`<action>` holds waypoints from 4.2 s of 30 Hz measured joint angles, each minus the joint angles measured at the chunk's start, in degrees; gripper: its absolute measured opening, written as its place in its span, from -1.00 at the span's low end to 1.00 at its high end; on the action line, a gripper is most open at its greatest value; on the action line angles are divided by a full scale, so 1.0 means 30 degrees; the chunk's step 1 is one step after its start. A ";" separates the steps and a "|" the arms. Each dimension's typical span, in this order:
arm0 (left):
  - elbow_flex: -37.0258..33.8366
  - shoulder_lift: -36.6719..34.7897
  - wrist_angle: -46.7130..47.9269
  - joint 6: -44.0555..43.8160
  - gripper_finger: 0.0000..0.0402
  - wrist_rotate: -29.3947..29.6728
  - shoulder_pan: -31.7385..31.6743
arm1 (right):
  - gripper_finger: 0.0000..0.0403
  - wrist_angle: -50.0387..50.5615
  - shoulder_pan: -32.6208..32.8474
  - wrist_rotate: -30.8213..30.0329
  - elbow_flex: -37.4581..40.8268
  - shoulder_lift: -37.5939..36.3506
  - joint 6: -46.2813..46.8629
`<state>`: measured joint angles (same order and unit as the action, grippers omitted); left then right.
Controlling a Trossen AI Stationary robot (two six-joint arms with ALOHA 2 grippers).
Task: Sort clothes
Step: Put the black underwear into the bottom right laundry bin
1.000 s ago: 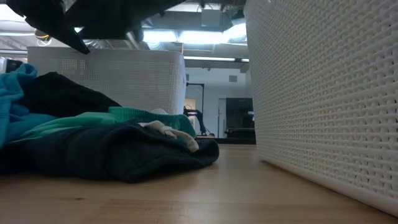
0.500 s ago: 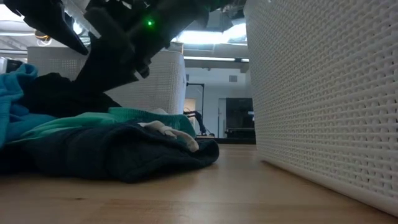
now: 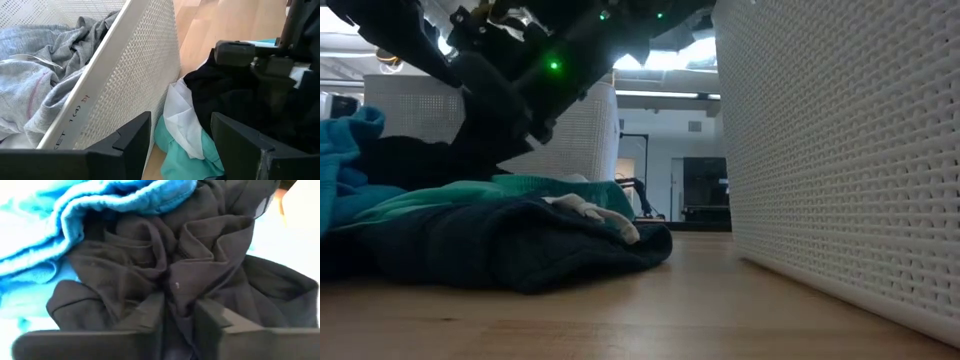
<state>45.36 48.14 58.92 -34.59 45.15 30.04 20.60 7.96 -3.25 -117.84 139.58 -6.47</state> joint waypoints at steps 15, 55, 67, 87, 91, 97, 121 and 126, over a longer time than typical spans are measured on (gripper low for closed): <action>0.0000 0.0000 0.0011 -0.0014 -0.02 0.0000 -0.0004 | -0.95 0.2925 0.0294 -0.2754 0.0027 -0.3786 -0.1590; 0.0000 0.0000 -0.0001 -0.0283 -0.02 0.0015 -0.0003 | -0.91 0.7813 0.6058 -1.1577 0.0020 -1.5975 -0.0324; 0.0000 0.0000 -0.0006 -0.0320 -0.02 0.0015 -0.0004 | -0.91 1.3513 0.9625 -1.1794 -0.0007 -1.8565 0.7730; 0.0000 0.0000 -0.0008 -0.0331 -0.02 0.0173 0.0000 | -0.91 1.9951 1.2104 -1.2160 0.8603 -1.8366 2.3288; 0.0000 0.0000 -0.0007 -0.0465 -0.02 0.0171 0.0000 | -0.91 1.8726 1.2044 -1.2131 1.1728 -1.8366 2.4997; 0.0000 0.0000 -0.0008 -0.0546 -0.02 0.0168 -0.0002 | -0.91 1.5094 1.1442 -1.1148 1.5700 -1.8365 2.5118; 0.0007 0.0007 -0.0008 -0.0480 -0.02 0.0168 -0.0007 | 0.05 1.3959 0.6355 0.2539 1.4598 -1.8839 2.4831; 0.0007 0.0007 -0.0008 -0.0480 -0.02 0.0160 -0.0007 | 0.05 1.5803 0.6174 0.0014 1.0804 -1.8868 2.2823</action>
<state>45.39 48.16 58.89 -36.03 45.63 30.02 68.00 26.48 -3.21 -85.43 82.98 62.00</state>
